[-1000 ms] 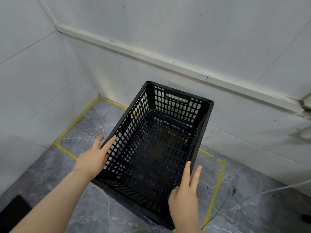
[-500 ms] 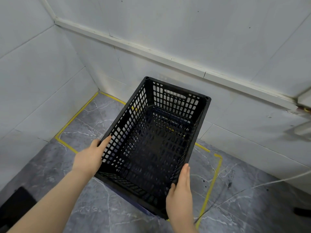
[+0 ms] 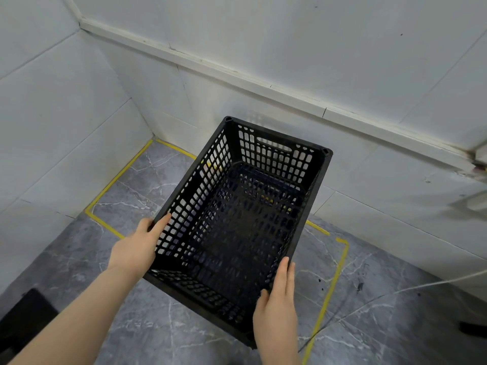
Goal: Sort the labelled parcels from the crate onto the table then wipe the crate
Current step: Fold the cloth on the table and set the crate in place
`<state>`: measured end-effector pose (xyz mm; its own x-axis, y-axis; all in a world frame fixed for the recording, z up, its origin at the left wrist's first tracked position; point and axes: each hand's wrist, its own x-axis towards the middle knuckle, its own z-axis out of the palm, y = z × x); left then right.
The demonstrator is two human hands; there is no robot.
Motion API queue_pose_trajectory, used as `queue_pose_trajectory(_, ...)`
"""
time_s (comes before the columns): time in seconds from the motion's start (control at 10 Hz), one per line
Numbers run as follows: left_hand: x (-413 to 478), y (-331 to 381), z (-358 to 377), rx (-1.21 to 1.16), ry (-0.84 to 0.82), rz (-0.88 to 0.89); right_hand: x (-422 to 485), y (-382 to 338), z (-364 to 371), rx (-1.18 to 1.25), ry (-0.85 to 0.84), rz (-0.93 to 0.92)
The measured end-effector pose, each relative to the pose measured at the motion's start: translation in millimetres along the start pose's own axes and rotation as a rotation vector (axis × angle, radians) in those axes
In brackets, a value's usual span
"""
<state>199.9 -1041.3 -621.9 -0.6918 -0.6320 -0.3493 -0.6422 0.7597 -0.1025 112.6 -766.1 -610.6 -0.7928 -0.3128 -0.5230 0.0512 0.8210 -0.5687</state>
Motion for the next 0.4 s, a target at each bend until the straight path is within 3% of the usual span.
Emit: queue_pose_trajectory(0.4,-7.9,5.6,4.3,-0.021,0.065,0.041,0.8,2.9,-12.8,0.021,0.009,0.037)
